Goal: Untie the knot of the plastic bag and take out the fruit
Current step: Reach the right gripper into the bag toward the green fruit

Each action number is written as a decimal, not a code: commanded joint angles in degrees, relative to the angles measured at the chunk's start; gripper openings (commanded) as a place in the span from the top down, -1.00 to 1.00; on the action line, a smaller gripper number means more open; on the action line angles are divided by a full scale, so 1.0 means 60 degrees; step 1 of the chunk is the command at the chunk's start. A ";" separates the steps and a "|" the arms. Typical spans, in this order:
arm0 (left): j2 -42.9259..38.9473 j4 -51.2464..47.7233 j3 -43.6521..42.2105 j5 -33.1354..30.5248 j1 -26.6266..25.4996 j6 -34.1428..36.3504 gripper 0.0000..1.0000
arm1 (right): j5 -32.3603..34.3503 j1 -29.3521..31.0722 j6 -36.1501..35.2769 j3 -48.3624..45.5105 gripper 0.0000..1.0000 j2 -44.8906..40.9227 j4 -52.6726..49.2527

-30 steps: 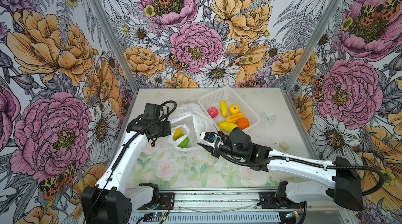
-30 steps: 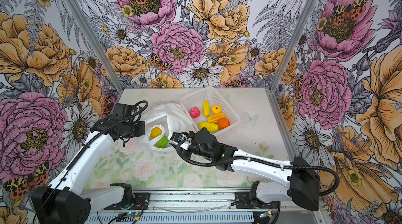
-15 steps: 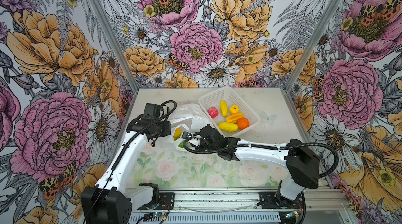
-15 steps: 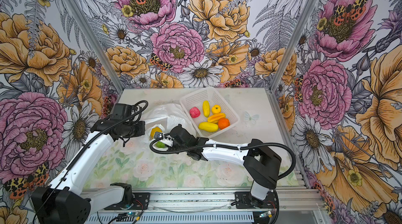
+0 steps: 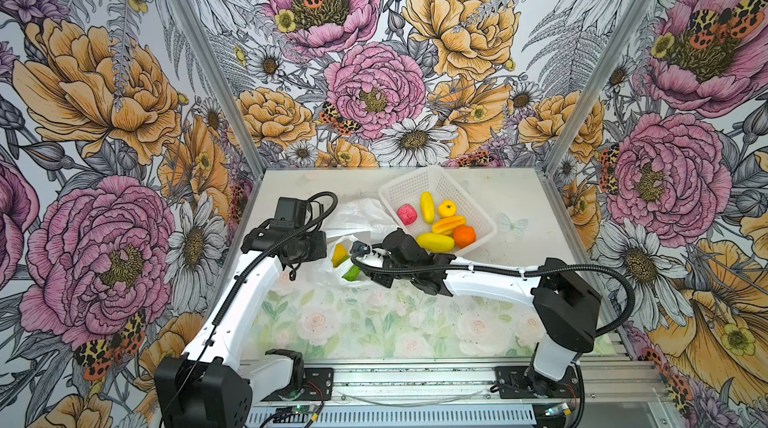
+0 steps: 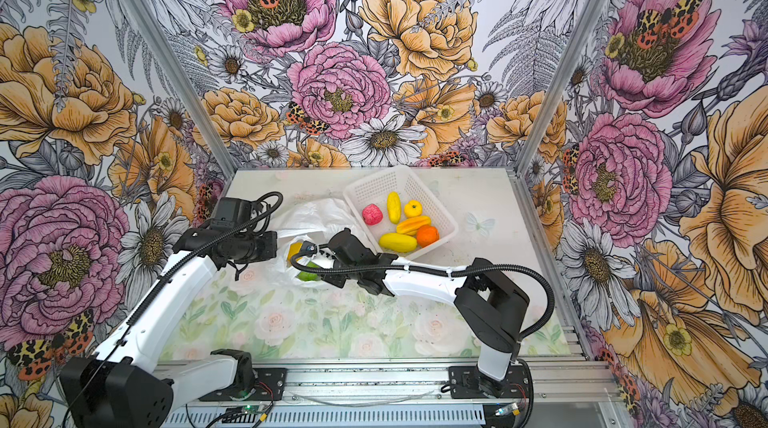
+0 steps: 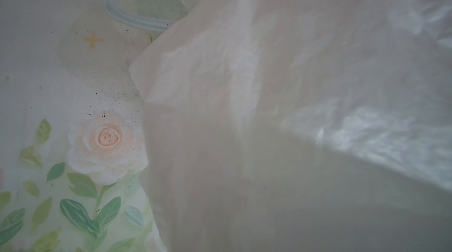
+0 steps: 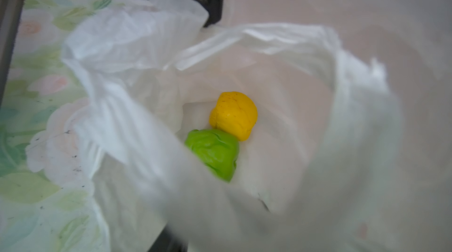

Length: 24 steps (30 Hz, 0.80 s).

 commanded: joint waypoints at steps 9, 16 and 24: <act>-0.0034 0.0225 -0.0116 0.0105 -0.0112 0.0141 1.00 | 0.1858 0.0595 0.0123 -0.3262 0.02 -0.5310 0.2541; -0.0050 0.0227 -0.0126 0.0087 -0.0130 0.0121 1.00 | 0.0279 0.0615 0.0189 -0.2568 0.25 -0.4373 0.1902; -0.0045 0.0220 -0.0110 0.0080 -0.0137 0.0126 1.00 | 0.0400 0.0385 0.0161 -0.0588 0.62 -0.1361 0.0867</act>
